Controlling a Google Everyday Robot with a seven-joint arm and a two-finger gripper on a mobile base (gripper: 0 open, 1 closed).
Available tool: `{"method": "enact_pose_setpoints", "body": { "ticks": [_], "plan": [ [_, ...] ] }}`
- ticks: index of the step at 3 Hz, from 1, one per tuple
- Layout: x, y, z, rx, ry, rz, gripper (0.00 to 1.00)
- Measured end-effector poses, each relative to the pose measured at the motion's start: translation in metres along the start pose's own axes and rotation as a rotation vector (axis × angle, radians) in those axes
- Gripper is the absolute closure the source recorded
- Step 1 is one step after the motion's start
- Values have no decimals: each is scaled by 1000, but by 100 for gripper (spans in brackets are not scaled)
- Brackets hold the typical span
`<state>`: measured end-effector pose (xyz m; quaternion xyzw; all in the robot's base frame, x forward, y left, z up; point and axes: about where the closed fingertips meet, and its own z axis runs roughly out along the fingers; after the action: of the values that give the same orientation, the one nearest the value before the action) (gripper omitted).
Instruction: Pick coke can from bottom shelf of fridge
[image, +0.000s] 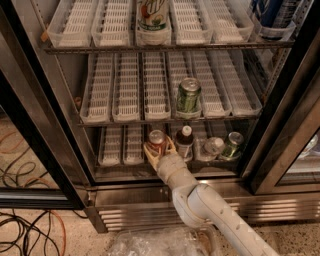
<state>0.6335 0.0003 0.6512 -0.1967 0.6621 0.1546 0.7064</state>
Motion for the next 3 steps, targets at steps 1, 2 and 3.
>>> {"method": "enact_pose_setpoints", "body": {
  "ticks": [1, 2, 3],
  "plan": [
    [-6, 5, -10, -33, 6, -9, 100],
    [-6, 15, -27, -99, 38, -26, 100],
    [-4, 24, -47, -192, 84, -43, 100]
  ]
}}
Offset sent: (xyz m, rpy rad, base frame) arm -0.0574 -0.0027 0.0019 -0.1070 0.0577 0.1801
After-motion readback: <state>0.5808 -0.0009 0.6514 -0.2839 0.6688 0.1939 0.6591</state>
